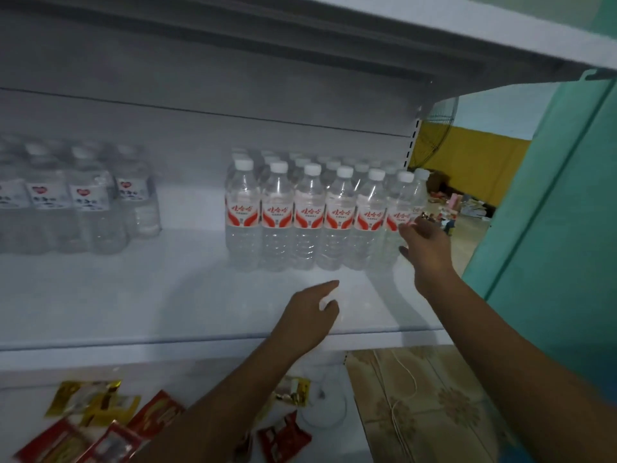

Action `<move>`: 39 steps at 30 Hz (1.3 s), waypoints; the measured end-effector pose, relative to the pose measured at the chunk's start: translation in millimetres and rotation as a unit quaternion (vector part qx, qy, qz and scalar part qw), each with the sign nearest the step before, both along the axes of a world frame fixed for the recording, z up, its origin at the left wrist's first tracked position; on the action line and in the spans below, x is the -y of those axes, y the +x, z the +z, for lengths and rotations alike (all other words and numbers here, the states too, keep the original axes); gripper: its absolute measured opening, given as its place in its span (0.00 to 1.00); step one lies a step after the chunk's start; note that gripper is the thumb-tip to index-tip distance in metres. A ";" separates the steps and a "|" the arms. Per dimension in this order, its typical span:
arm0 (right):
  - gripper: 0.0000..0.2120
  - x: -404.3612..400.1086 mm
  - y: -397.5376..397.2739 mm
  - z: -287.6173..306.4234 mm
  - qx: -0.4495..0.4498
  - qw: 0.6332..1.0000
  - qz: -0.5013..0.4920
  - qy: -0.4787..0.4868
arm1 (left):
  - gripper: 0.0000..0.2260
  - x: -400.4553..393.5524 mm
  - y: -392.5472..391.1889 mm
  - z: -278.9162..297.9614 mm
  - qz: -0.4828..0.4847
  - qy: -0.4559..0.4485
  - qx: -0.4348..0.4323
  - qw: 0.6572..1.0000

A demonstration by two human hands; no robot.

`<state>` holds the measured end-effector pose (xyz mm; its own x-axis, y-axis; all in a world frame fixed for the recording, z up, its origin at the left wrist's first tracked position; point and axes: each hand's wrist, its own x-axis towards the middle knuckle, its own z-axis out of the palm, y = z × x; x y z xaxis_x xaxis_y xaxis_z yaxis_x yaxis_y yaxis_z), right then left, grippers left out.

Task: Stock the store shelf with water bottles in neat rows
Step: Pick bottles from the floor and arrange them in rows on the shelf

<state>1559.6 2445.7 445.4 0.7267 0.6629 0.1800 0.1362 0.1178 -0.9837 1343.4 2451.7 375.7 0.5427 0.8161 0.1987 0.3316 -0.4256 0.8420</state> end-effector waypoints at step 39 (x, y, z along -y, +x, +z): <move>0.15 234.4 -755.7 -146.9 0.105 0.478 0.868 -0.085 | 0.17 427.2 -512.5 -50.6 0.843 -0.071 0.054 0.530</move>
